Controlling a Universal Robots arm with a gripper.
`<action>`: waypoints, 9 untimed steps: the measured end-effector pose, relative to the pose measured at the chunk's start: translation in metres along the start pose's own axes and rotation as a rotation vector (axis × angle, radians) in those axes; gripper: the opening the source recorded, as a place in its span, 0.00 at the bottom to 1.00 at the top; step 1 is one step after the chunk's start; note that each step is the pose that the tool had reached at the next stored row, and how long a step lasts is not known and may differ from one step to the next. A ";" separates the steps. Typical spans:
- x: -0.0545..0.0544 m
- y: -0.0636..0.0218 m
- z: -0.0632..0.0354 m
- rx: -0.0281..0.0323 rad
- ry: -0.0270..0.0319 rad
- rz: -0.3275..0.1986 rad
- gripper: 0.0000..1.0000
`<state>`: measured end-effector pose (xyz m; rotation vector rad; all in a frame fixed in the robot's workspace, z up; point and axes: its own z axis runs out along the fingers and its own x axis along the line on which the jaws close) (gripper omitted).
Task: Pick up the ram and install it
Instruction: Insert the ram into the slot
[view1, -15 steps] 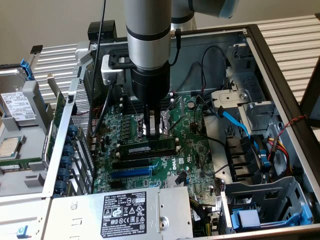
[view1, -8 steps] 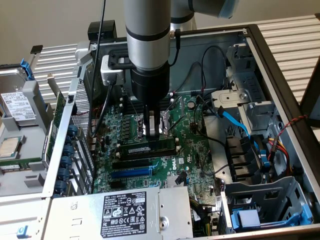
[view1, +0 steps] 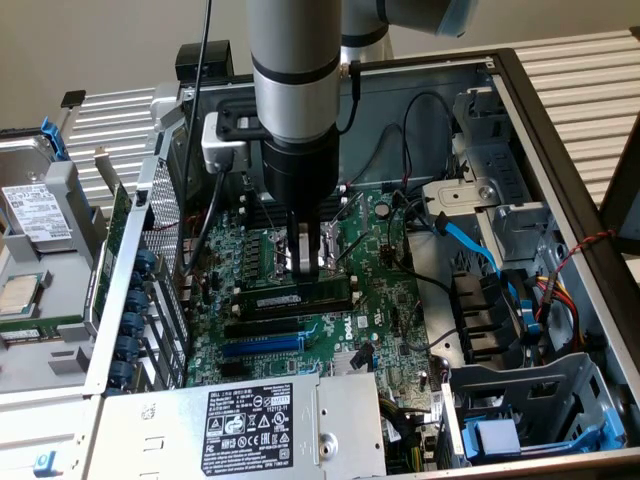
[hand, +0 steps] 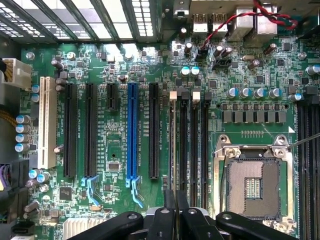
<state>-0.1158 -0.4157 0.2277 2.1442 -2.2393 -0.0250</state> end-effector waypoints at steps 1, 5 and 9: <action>0.000 0.0000 0.0002 0.0000 -0.0001 0.000 0.13; 0.000 0.0001 0.0012 -0.0003 -0.0002 0.000 0.13; 0.000 0.0000 0.0014 0.0000 0.0000 0.000 0.21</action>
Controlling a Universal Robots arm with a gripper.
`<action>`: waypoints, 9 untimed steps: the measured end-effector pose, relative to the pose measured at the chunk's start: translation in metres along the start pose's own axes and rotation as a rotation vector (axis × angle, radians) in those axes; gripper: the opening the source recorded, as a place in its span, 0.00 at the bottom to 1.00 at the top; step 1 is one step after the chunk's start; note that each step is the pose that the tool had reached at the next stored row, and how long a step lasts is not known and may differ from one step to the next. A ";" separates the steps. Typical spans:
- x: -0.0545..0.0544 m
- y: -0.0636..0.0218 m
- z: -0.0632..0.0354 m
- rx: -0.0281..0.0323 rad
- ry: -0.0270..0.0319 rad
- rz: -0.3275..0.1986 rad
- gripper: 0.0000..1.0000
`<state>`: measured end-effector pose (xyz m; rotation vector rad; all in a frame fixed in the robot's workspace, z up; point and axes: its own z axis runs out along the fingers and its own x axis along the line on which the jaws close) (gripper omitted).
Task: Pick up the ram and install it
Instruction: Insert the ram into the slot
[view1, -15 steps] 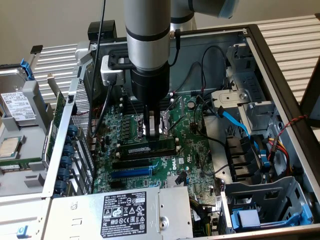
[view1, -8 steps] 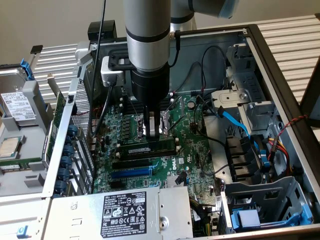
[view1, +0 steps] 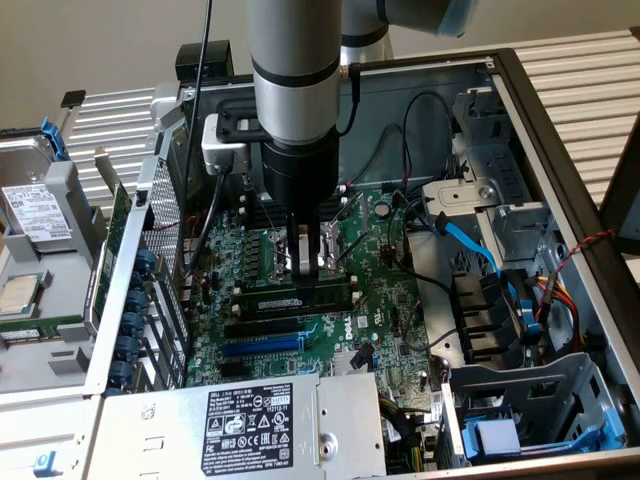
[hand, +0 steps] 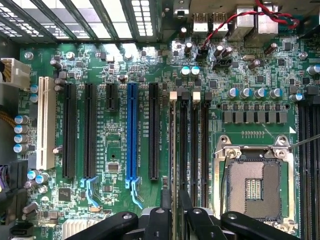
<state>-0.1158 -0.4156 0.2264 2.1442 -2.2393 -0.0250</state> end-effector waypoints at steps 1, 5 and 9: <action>0.000 0.0000 0.0000 0.0000 -0.0001 0.000 0.21; 0.000 0.0003 -0.0027 0.0000 -0.0001 0.000 0.21; 0.000 0.0007 -0.0073 0.0000 -0.0001 0.000 0.21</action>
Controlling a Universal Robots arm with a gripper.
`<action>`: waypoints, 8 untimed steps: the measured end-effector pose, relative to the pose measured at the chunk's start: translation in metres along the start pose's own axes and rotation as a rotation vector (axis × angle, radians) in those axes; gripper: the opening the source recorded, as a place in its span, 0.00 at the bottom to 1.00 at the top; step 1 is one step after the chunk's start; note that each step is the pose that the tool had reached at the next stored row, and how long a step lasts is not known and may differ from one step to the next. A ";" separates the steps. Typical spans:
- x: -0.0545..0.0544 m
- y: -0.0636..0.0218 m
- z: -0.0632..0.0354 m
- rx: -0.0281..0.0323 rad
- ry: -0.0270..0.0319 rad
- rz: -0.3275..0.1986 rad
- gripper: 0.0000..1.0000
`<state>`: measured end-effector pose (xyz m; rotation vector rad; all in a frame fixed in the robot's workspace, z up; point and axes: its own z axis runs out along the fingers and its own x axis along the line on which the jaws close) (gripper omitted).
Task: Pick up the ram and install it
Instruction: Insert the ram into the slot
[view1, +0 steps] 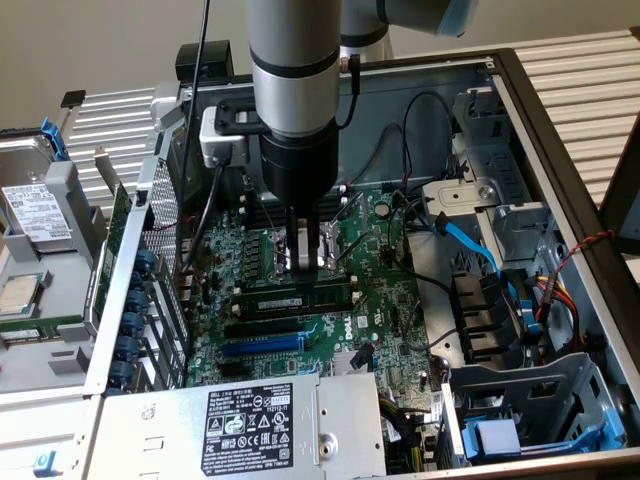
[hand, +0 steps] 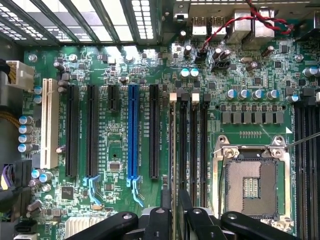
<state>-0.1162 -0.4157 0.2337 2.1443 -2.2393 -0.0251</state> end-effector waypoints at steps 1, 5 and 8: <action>0.000 0.0001 -0.0016 0.0000 0.0000 0.000 0.21; 0.000 0.0013 -0.0061 0.0000 0.0000 0.000 0.21; 0.000 0.0015 -0.0066 0.0000 0.0000 0.000 0.21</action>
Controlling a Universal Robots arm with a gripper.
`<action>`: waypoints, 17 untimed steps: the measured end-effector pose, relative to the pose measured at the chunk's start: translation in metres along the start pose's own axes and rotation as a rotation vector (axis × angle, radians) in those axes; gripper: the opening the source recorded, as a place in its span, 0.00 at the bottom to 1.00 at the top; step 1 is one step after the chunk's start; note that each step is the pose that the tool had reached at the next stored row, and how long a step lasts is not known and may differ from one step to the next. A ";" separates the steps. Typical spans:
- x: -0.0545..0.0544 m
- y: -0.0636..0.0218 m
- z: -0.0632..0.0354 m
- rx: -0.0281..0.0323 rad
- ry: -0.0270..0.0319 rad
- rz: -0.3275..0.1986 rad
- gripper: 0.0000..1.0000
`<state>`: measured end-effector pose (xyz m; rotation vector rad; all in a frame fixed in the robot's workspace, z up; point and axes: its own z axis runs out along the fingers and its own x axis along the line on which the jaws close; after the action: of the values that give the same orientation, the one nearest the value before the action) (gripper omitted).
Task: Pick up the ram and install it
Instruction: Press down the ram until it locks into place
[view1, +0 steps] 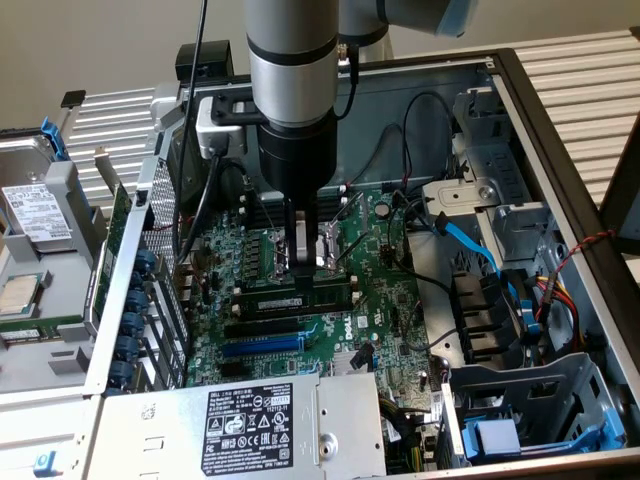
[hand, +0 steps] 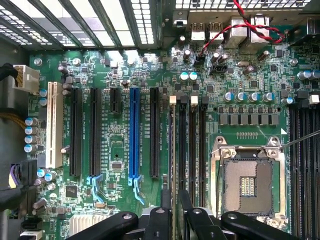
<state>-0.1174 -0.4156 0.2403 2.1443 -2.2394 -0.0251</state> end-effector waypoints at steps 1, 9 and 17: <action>0.000 0.0000 0.0000 0.0000 0.0001 0.000 0.21; 0.000 0.0003 0.0000 -0.0002 0.0000 0.000 0.21; 0.000 0.0066 0.0003 -0.0002 -0.0007 -0.003 0.10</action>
<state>-0.1240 -0.4157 0.2403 2.1479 -2.2365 -0.0262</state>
